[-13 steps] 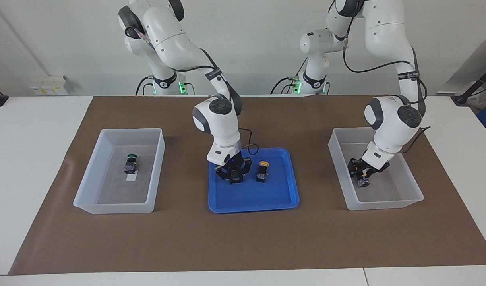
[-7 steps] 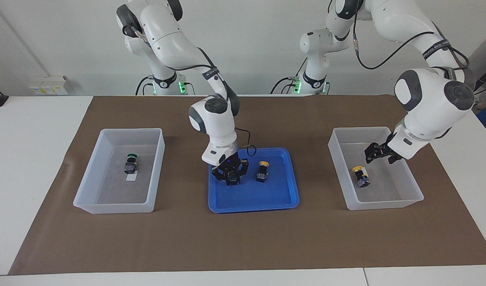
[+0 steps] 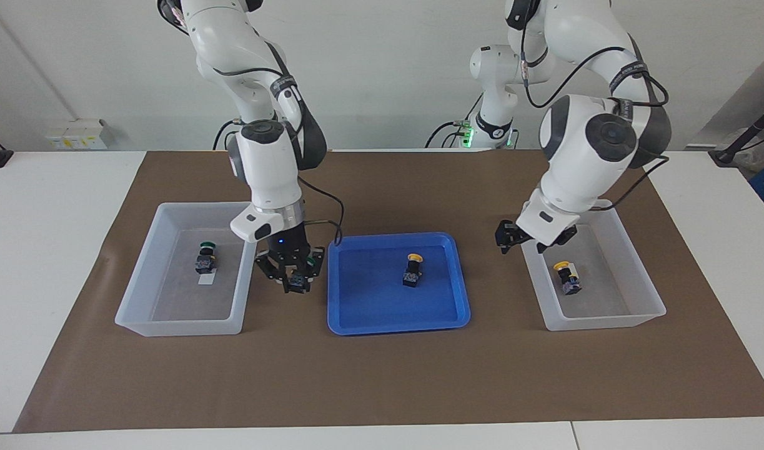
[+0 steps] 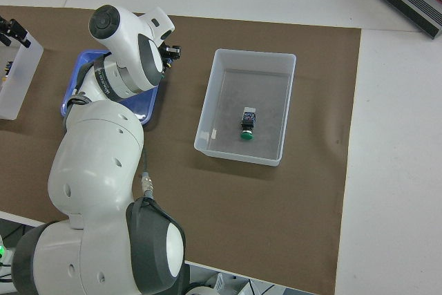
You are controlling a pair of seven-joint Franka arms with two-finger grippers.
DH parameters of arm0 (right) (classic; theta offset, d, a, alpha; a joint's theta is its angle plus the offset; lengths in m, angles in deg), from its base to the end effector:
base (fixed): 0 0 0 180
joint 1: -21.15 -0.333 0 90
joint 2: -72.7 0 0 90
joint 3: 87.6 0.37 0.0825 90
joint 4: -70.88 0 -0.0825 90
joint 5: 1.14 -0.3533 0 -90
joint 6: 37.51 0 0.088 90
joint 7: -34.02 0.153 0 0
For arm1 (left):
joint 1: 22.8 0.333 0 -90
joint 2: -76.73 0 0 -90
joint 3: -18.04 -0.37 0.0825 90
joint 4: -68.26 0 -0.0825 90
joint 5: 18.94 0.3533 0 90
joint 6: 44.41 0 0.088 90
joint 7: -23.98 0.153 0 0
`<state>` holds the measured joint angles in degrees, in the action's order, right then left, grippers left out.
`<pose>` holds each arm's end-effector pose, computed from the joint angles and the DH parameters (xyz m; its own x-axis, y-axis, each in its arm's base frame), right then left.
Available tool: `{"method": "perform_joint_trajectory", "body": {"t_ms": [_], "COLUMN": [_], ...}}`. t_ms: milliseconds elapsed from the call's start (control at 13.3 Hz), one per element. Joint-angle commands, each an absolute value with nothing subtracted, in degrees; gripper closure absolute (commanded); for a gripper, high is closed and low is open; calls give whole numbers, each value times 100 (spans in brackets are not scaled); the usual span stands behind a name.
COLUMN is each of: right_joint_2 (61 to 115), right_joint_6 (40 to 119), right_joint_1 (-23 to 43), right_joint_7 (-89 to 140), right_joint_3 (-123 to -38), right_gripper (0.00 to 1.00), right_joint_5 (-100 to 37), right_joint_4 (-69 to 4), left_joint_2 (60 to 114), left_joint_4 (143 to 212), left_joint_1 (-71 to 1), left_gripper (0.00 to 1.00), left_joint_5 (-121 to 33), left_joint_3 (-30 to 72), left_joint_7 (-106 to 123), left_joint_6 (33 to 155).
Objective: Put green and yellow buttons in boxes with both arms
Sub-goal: 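Release the yellow button with the left gripper while the right gripper lifts the green button, then place the green button in the bin while the left gripper reaches the yellow button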
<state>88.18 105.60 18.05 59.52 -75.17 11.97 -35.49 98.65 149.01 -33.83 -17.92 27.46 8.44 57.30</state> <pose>0.6392 0.1607 0.4445 0.9224 -0.0393 0.3842 -0.0295 -0.9991 -0.0314 0.6272 -0.2124 0.4967 0.9967 -0.0784 -0.0231 -0.0775 -0.9962 0.0390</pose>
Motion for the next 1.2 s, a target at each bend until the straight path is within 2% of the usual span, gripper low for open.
{"method": "perform_joint_trajectory", "body": {"t_ms": [0, 75, 150, 451, 826, 1051, 1126], "right_joint_2": [8474, 8448, 8395, 8272, 8377, 8543, 8718], "right_joint_6": [10382, 10295, 10285, 10285, 10294, 10329, 10364], "right_joint_1": [2184, 2307, 2421, 3045, 3809, 4048, 4057], "right_joint_7": [5715, 5583, 5503, 4643, 3757, 3157, 3138], "right_joint_3": [-7441, -7441, -7441, -7441, -7441, -7441, -7441], "right_gripper": [100, 100, 100, 100, 100, 100, 100], "right_joint_5": [1319, 1319, 1319, 1249, 1240, 705, 677], "right_joint_4": [-3819, -3880, -3933, -4135, -4206, -4197, -4153], "left_joint_2": [9406, 9300, 9307, 9877, 10036, 10081, 10081], "left_joint_4": [16276, 16866, 17098, 17135, 17433, 17777, 17786], "left_joint_1": [-3825, -3975, -4107, -4538, -4750, -4864, -4864], "left_gripper": [20, 20, 20, 20, 21, 32, 41], "left_joint_5": [-1972, -2060, -2070, -2070, -2070, -2061, -2061], "left_joint_3": [2674, 2674, 2674, 2674, 2665, 2656, 2656], "left_joint_7": [676, 658, 667, 640, 596, 605, 605], "left_joint_6": [7302, 8006, 8344, 9110, 9567, 10079, 10079]}}
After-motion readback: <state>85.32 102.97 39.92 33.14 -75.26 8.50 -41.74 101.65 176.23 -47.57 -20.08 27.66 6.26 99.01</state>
